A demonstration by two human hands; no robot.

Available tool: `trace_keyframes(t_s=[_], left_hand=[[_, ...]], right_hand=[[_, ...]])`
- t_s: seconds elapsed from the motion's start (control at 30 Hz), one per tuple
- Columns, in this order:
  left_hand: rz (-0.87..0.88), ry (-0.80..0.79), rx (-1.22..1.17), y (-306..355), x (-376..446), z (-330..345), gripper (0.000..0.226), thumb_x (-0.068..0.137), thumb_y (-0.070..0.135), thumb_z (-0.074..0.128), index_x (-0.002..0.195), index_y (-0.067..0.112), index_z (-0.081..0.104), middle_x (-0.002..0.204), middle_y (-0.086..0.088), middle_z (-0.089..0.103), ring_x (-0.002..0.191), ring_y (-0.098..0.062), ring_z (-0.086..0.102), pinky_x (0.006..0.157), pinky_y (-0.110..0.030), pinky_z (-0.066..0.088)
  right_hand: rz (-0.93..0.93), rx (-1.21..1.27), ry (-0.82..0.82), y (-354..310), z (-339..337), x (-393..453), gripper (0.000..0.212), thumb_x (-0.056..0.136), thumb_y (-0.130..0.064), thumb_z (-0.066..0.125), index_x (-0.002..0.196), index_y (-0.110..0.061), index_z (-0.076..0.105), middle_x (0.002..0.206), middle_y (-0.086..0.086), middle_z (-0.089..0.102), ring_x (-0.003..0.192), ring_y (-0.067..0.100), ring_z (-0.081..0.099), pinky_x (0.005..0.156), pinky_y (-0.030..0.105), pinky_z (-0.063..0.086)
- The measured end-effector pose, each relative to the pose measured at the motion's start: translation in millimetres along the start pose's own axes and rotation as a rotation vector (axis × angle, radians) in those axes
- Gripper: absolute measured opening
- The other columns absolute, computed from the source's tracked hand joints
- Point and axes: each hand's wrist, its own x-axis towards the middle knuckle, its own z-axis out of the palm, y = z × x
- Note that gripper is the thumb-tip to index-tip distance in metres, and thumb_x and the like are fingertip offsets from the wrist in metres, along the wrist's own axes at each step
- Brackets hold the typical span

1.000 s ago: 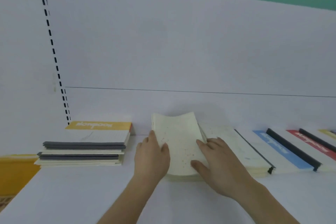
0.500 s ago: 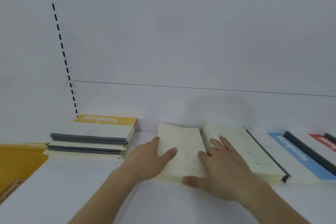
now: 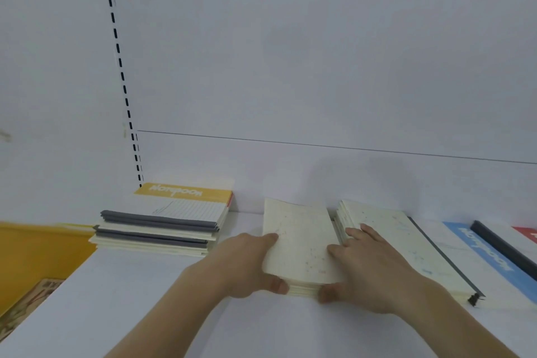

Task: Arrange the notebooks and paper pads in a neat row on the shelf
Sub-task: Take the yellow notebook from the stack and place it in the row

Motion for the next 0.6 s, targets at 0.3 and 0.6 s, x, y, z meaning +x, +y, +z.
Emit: trace_keyframes(t_s=[0.3,0.6], left_hand=[[-0.002,0.133,-0.026,-0.7,-14.2,9.3,0.094,0.079,0.078,0.056,0.154,0.035,0.020,0.139,-0.001,0.055,0.127,-0.022,0.051,0.100,-0.034,0.043],[-0.156,0.772,0.103,-84.1,-38.9,-3.8,0.058,0.094,0.055,0.035,0.129,0.016,0.060,0.132,-0.003,0.061,0.128,-0.026,0.051,0.104,-0.038,0.044]], right_hand=[[0.002,0.110,0.194,-20.2,-18.9,-2.2,0.097,0.072,-0.089,0.006,0.143,-0.031,0.037,0.151,-0.005,0.033,0.144,0.017,0.014,0.119,0.036,0.008],[-0.193,0.371,0.475,-116.7,-23.6,54.8,0.065,0.095,-0.050,0.014,0.149,-0.018,0.033,0.154,-0.002,0.031,0.146,0.016,0.017,0.119,0.028,0.014]])
